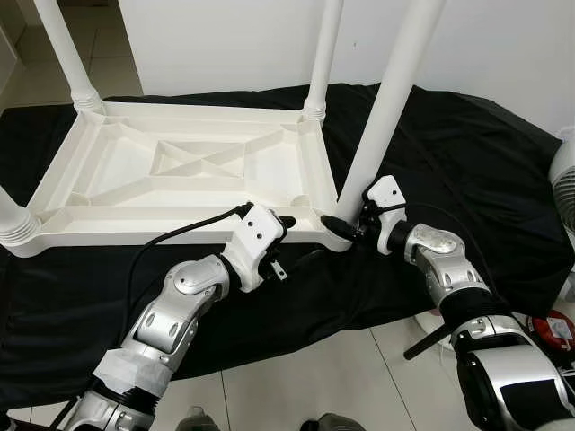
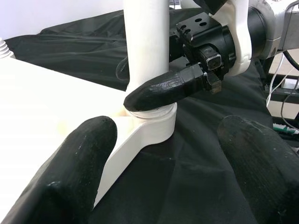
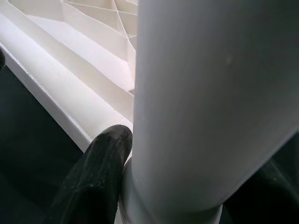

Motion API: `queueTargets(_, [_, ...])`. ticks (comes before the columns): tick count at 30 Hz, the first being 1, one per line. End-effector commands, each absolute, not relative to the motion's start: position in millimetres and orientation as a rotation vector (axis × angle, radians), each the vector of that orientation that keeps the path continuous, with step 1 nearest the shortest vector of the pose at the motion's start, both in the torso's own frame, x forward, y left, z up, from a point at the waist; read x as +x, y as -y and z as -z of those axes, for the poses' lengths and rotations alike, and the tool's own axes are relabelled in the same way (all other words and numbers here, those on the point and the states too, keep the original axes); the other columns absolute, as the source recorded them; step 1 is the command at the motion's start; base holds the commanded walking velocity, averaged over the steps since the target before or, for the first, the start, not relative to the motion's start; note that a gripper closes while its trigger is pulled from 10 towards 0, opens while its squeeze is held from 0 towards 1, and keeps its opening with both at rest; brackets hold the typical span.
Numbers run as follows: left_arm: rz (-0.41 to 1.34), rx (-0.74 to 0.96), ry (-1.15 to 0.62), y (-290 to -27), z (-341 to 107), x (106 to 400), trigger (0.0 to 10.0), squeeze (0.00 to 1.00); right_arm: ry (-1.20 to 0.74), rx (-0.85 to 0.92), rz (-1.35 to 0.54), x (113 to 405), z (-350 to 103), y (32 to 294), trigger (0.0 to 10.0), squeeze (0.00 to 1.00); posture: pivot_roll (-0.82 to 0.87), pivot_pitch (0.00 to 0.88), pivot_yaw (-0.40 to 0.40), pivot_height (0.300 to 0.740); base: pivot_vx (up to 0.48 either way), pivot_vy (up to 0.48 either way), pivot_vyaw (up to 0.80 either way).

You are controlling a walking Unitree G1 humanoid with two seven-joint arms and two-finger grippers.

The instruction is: Building children table

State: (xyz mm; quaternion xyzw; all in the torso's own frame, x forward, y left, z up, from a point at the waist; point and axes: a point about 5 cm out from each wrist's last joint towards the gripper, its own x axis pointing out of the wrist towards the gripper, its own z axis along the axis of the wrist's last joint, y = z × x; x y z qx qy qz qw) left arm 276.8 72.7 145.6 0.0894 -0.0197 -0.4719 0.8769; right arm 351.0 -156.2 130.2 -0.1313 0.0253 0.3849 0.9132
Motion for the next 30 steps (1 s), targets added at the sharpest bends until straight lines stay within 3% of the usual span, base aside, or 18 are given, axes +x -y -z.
queueTargets(1, [1.001, 0.196, 0.023, -72, -143, 276, 10.0, 0.0, -0.108, -0.264, -0.752, 348, -116, 154, 10.0, 0.0, 0.07, 0.0, -0.04, 0.74, 0.0, 0.0, 0.0])
queueTargets(4, [1.013, 0.201, 0.024, -70, -143, 276, 10.0, 0.0, -0.085, -0.238, -0.607, 350, -119, 151, 10.0, 0.0, 0.07, 0.0, -0.04, 0.74, 0.0, 0.0, 0.0])
queueTargets(15, [1.024, 0.208, 0.029, -66, -143, 278, 10.0, 0.0, -0.074, -0.121, -0.411, 343, -118, 128, 10.0, 0.0, 0.06, 0.0, -0.047, 0.74, 0.0, 0.0, 0.0])
queueTargets(21, [1.028, 0.211, 0.031, -65, -142, 277, 10.0, 0.0, -0.114, -0.053, -0.059, 327, -114, 118, 10.0, 0.0, 0.07, 0.0, -0.053, 0.74, 0.0, 0.0, 0.0])
queueTargets(30, [1.015, 0.215, 0.036, -68, -143, 281, 10.0, 0.0, -0.115, -0.041, -0.038, 318, -117, 111, 10.0, 0.0, 0.06, 0.0, -0.056, 0.74, 0.0, 0.0, 0.0])
